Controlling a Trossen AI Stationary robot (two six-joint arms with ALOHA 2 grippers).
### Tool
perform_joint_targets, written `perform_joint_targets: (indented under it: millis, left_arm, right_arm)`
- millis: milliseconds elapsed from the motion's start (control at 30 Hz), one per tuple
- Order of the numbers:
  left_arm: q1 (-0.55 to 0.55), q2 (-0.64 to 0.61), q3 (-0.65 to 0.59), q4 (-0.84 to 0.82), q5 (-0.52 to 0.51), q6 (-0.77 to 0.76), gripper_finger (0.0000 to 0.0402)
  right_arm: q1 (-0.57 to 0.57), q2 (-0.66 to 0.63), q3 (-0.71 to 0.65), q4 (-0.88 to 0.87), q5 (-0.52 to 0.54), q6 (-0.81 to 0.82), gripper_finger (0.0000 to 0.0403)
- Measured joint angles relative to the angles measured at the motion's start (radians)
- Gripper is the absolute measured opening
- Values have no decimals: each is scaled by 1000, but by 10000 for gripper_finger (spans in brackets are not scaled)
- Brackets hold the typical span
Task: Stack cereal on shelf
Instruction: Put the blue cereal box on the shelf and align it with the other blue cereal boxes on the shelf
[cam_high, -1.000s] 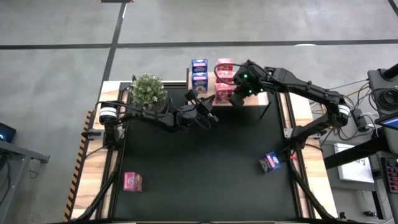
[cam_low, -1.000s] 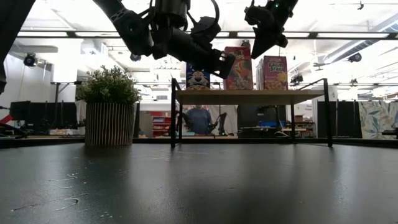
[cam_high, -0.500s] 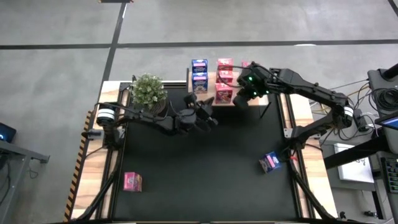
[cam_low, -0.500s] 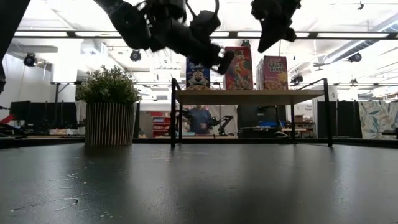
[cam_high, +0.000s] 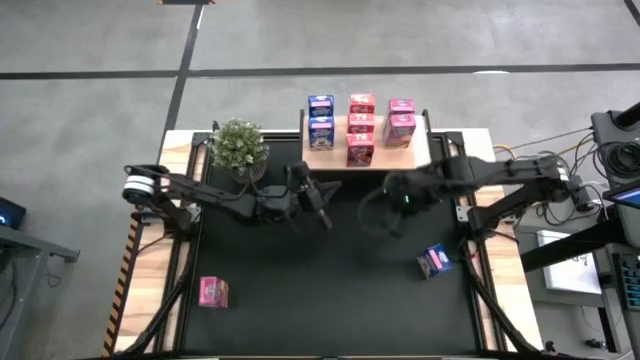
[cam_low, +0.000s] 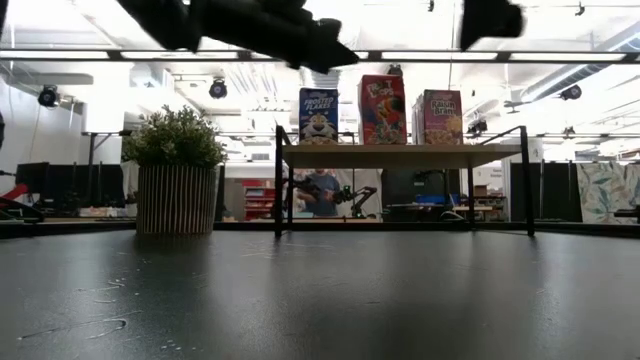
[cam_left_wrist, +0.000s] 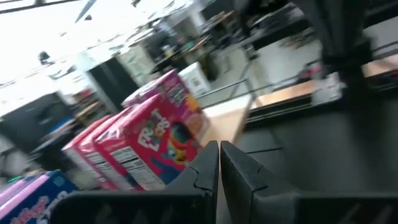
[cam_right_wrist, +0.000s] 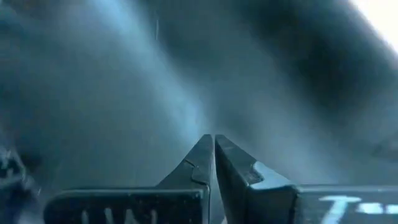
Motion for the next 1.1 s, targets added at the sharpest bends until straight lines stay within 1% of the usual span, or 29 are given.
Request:
perform_joint_targets:
  millis: [33,100,267,400,533,633,733,967,1100]
  left_arm:
    - [5,-21,-22,2,32,-7,0]
    - [15,-55,-61,0,62,-18,0]
    - [28,-94,-116,0,62,-32,0]
    - [26,-94,-121,0,63,-33,0]
    - [26,-94,-113,-1,61,-52,0]
    - [26,-94,-107,2,62,-52,0]
    - [26,-94,-107,0,61,-52,0]
    - [26,-94,-107,1,61,-53,0]
    - [26,-94,-107,1,61,-53,0]
  right_arm:
    - [37,2,-2,-26,0,52,9]
    - [105,5,-5,-91,0,167,9]
    - [261,6,-34,-240,0,480,9]
    - [376,2,-87,-261,-10,690,9]
    - [440,2,-146,-262,-104,839,20]
    - [473,2,-192,-262,-140,909,53]
    - [491,2,-235,-263,-185,954,100]
    - [503,0,-291,-262,-188,974,217]
    - [503,0,-328,-245,-183,966,273]
